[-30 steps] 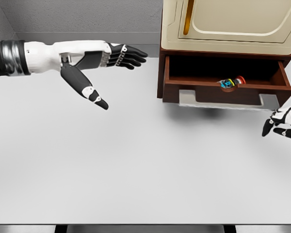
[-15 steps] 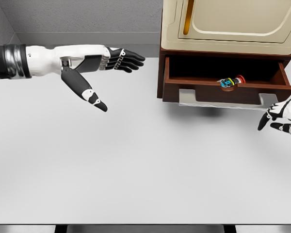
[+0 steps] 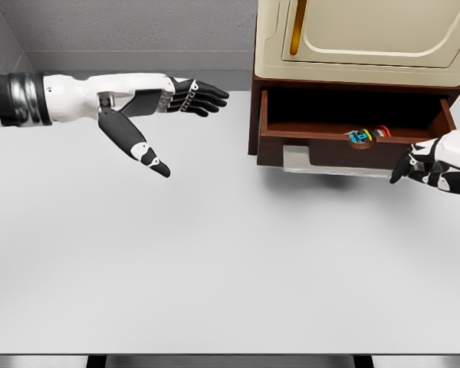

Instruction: Put the switch into the drawer with left arm, and close the drawer with right arm

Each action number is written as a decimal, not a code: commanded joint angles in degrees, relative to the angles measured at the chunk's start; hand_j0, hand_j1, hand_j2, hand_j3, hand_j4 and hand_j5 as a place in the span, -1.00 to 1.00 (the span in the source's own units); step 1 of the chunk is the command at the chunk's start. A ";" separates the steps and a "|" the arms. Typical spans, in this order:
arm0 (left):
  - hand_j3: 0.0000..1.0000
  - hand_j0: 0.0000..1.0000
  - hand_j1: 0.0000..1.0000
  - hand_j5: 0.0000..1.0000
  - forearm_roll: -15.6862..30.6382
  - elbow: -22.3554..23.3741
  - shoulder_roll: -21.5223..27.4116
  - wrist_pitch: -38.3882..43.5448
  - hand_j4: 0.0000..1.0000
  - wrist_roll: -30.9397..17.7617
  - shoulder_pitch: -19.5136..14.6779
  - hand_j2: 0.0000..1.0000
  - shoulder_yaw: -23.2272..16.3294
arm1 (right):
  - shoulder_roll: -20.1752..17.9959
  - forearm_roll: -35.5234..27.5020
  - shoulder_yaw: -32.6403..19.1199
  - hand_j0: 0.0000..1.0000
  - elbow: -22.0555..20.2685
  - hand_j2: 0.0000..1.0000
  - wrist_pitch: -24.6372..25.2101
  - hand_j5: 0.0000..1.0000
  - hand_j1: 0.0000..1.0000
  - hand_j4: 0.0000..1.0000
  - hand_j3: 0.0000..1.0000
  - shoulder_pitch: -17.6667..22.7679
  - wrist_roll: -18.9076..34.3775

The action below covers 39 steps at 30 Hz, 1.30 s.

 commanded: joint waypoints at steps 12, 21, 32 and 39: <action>1.00 1.00 1.00 1.00 0.23 -0.02 -0.45 0.01 1.00 0.01 0.53 1.00 -0.04 | 1.59 5.20 1.06 0.09 4.84 0.09 -2.31 0.09 0.09 0.09 0.09 -5.62 1.21; 1.00 1.00 1.00 1.00 -0.21 -0.02 -0.54 -0.17 1.00 0.01 0.88 1.00 -0.30 | -0.60 3.36 -6.23 0.13 0.89 0.13 -2.31 0.13 0.13 0.13 0.13 -4.05 1.21; 1.00 1.00 1.00 1.00 -0.21 0.07 -0.36 -0.26 1.00 0.01 0.88 1.00 -0.22 | 0.27 3.71 -6.41 0.10 -2.54 0.10 -2.31 0.10 0.10 0.10 0.10 5.63 1.21; 1.00 1.00 1.00 1.00 -0.21 0.07 -0.45 -0.34 1.00 0.01 1.23 1.00 -0.22 | 1.24 4.68 1.32 0.10 -2.36 0.10 -2.31 0.10 0.10 0.10 0.10 1.41 1.21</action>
